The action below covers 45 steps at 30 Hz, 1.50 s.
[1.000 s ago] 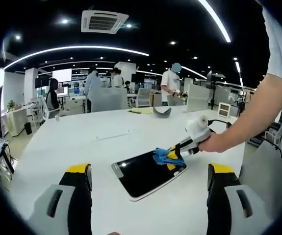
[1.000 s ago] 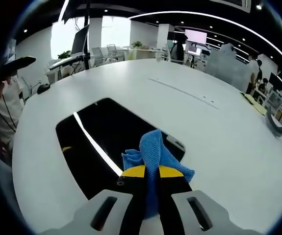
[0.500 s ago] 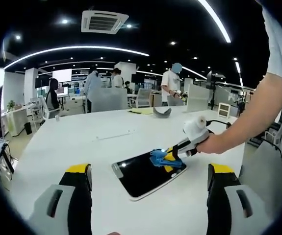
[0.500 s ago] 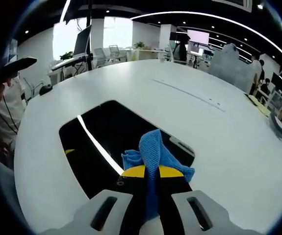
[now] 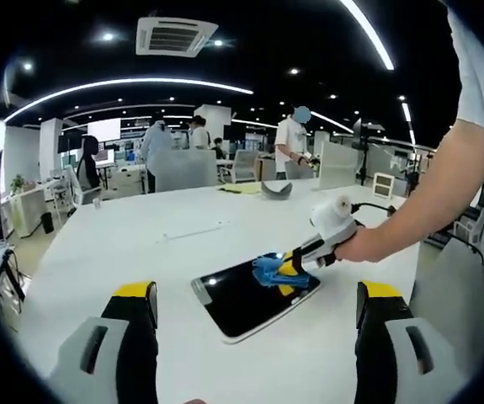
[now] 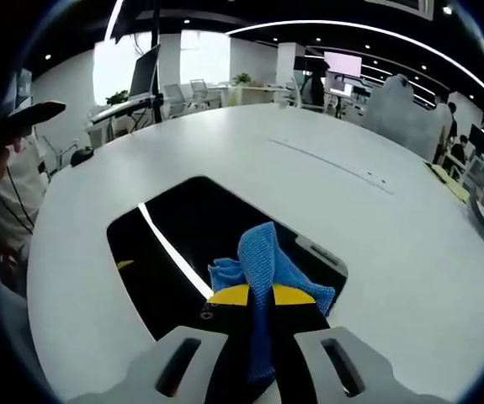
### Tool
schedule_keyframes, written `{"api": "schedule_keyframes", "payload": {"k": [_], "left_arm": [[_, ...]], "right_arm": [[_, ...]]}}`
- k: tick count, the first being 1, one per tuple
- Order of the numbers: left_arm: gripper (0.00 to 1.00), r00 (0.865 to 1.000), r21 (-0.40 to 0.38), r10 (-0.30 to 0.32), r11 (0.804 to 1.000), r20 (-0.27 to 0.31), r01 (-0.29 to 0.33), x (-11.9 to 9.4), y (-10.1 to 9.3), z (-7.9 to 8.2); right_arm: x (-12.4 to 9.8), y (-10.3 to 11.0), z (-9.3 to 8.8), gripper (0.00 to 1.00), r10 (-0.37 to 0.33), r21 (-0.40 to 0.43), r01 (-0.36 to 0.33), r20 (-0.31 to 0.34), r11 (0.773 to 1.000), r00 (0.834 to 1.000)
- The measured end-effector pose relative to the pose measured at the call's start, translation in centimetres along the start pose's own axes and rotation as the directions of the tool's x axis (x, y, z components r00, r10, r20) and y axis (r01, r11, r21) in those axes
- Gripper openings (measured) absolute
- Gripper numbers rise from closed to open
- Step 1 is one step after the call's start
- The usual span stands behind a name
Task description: Wipe the mirror surface with the cleaning cloth until all visible marks leave the cleaned area.
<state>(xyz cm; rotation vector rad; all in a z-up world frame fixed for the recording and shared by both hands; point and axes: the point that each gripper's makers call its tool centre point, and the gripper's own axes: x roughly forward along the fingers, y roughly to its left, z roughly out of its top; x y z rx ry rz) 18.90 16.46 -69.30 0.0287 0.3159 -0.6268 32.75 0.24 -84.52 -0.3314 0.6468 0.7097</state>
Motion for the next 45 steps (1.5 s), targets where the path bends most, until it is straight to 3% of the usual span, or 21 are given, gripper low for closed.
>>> {"api": "schedule_keyframes", "payload": {"k": [45], "left_arm": [[0.99,1.000,-0.001,-0.001,1.000,-0.031,0.001,-0.4,0.7,-0.8]], "right_arm": [[2.0,4.3,2.1,0.03,0.074,-0.021,-0.073,0.010,0.997,0.997]]}}
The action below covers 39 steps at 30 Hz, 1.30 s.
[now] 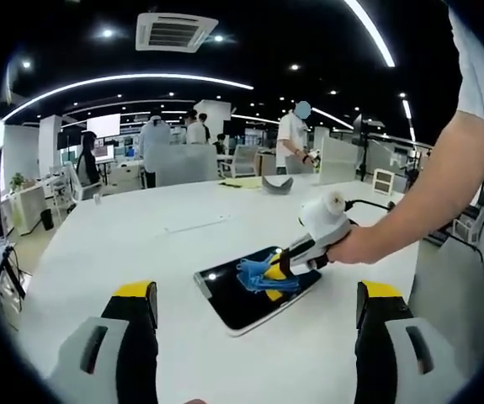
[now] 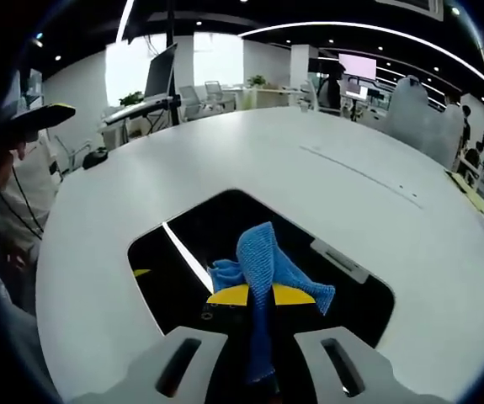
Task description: Wipe the mirror surface with the cleaning cloth until all visible marks leave the cleaned area.
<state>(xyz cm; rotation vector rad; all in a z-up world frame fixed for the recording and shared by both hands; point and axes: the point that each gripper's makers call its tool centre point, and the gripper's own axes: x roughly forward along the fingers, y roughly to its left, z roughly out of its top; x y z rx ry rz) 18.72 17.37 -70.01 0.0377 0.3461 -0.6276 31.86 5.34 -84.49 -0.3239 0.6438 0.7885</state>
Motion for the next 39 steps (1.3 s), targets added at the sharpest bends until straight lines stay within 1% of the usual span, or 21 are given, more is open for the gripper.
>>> {"api": "schedule_keyframes", "payload": {"k": [3,5,8,11,16,29,34,37,39], "left_arm": [[0.99,1.000,0.006,0.000,1.000,-0.006,0.000,0.0,0.1,-0.1],[0.99,1.000,0.005,0.003,1.000,-0.023,-0.003,0.1,0.3,-0.8],[0.99,1.000,0.008,0.002,1.000,-0.026,-0.002,0.0,0.3,-0.9],[0.99,0.999,0.012,0.001,1.000,-0.049,-0.001,0.0,0.3,-1.4],[0.99,0.998,0.015,-0.001,1.000,-0.060,0.002,0.0,0.3,-1.5],[0.99,0.998,0.014,-0.001,1.000,-0.063,0.002,-0.3,0.3,-1.6],[0.99,0.997,0.011,0.004,1.000,-0.078,-0.003,-0.3,0.5,-2.2],[0.99,0.997,0.011,0.003,1.000,-0.078,-0.002,-0.4,0.5,-2.2],[0.99,0.997,0.015,0.003,1.000,-0.080,-0.001,-0.4,0.5,-2.2]], "right_arm": [[0.1,0.2,0.1,0.03,0.004,-0.004,-0.004,0.000,1.000,1.000],[0.2,0.3,0.2,0.03,0.007,-0.004,-0.007,0.002,1.000,1.000],[0.3,0.5,0.3,0.03,0.010,-0.006,-0.010,0.003,1.000,1.000],[0.5,0.7,0.4,0.03,0.015,-0.010,-0.015,0.004,1.000,1.000],[0.8,1.2,0.7,0.03,0.026,-0.018,-0.026,0.006,1.000,1.000],[1.6,2.2,1.4,0.03,0.048,-0.034,-0.047,0.008,0.998,0.999],[1.8,2.6,1.6,0.03,0.056,-0.042,-0.056,0.007,0.998,0.998],[1.9,2.8,1.7,0.03,0.059,-0.048,-0.059,0.007,0.997,0.998],[2.0,3.0,1.8,0.03,0.062,-0.068,-0.062,0.004,0.996,0.998]]}}
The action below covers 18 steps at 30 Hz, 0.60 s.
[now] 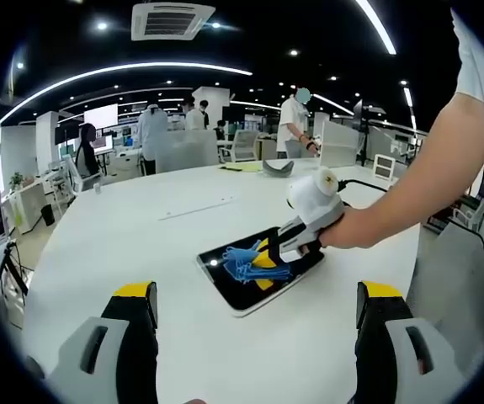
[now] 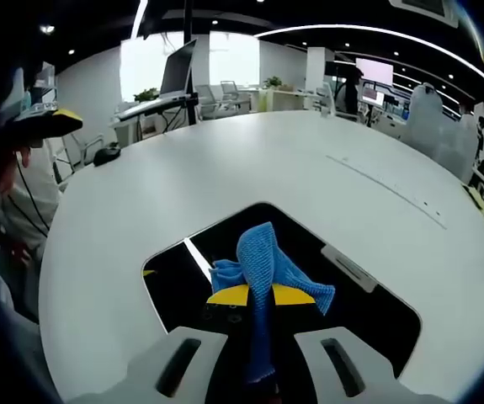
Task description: Wipe the mirror surface with the cleaning cloth until all visible marks leave the cleaned area.
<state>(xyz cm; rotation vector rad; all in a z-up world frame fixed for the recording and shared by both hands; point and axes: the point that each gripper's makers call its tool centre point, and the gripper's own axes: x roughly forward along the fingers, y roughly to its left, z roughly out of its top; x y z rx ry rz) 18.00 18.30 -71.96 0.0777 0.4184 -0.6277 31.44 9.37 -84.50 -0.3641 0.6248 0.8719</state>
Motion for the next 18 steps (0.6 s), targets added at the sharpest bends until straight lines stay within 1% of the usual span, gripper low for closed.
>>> {"api": "schedule_keyframes", "payload": {"k": [4,10,18], "left_arm": [[0.99,1.000,0.003,-0.002,1.000,-0.003,0.002,0.0,0.0,0.0],[0.99,1.000,0.002,-0.001,1.000,-0.006,0.001,-0.1,0.0,-0.2],[0.99,1.000,0.004,0.003,1.000,-0.019,-0.003,-0.2,0.1,-0.6]], "right_arm": [[0.2,0.2,0.2,0.03,0.010,-0.013,-0.010,-0.007,1.000,1.000],[0.6,0.5,0.5,0.03,0.021,-0.011,-0.021,-0.005,1.000,1.000],[1.2,1.4,1.1,0.03,0.042,-0.028,-0.042,-0.004,0.999,0.999]]}}
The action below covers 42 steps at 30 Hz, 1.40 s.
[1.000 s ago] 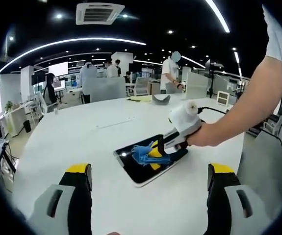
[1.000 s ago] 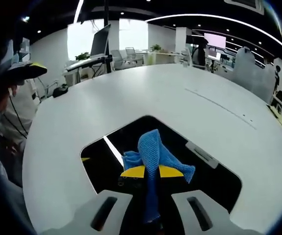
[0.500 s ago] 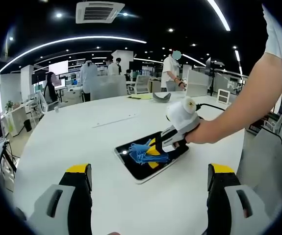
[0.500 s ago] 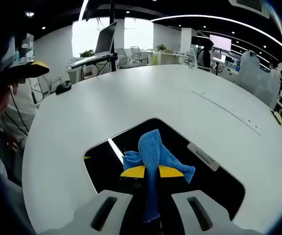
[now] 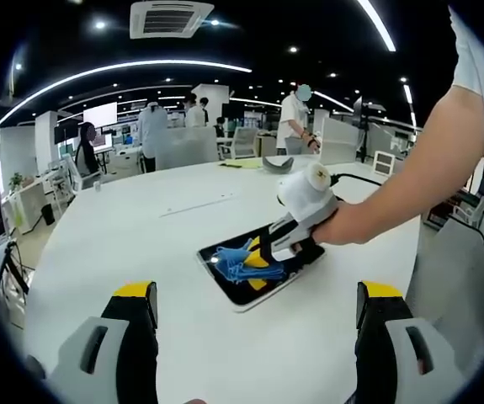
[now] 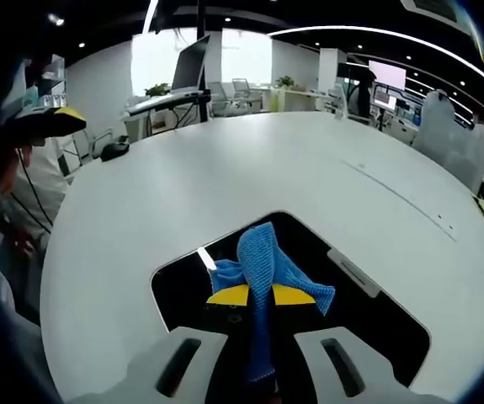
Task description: Wipe the mirror surface with the cleaning cloth until all visible marks leave the cleaned area.
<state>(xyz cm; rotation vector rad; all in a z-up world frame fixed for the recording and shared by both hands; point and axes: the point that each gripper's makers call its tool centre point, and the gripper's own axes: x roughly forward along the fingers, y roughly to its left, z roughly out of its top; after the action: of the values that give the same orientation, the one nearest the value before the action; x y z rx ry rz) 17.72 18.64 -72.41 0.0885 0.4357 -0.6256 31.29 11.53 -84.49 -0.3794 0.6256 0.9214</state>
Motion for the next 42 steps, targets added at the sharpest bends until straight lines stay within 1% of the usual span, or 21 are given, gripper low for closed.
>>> {"api": "schedule_keyframes", "payload": {"k": [5,7,12,17,42], "left_arm": [[0.99,1.000,0.026,0.005,1.000,-0.012,-0.005,-0.2,0.1,-0.1],[0.99,1.000,0.014,0.004,1.000,-0.009,-0.004,-0.3,0.2,-0.1],[0.99,1.000,0.015,0.002,1.000,-0.016,-0.002,-0.3,0.1,-0.4],[0.99,1.000,0.006,0.009,1.000,-0.009,-0.009,-0.4,0.3,-0.3],[0.99,1.000,0.000,0.006,1.000,-0.010,-0.006,-0.3,0.4,-0.6]], "right_arm": [[0.2,0.4,0.2,0.03,0.008,-0.005,-0.008,0.001,1.000,1.000],[0.3,0.5,0.3,0.03,0.012,-0.008,-0.012,0.002,1.000,1.000],[0.5,0.7,0.5,0.03,0.018,-0.011,-0.018,0.002,1.000,1.000],[0.7,1.0,0.7,0.03,0.025,-0.017,-0.025,0.000,1.000,1.000],[1.7,2.4,1.6,0.03,0.053,-0.040,-0.053,0.001,0.998,0.999]]}}
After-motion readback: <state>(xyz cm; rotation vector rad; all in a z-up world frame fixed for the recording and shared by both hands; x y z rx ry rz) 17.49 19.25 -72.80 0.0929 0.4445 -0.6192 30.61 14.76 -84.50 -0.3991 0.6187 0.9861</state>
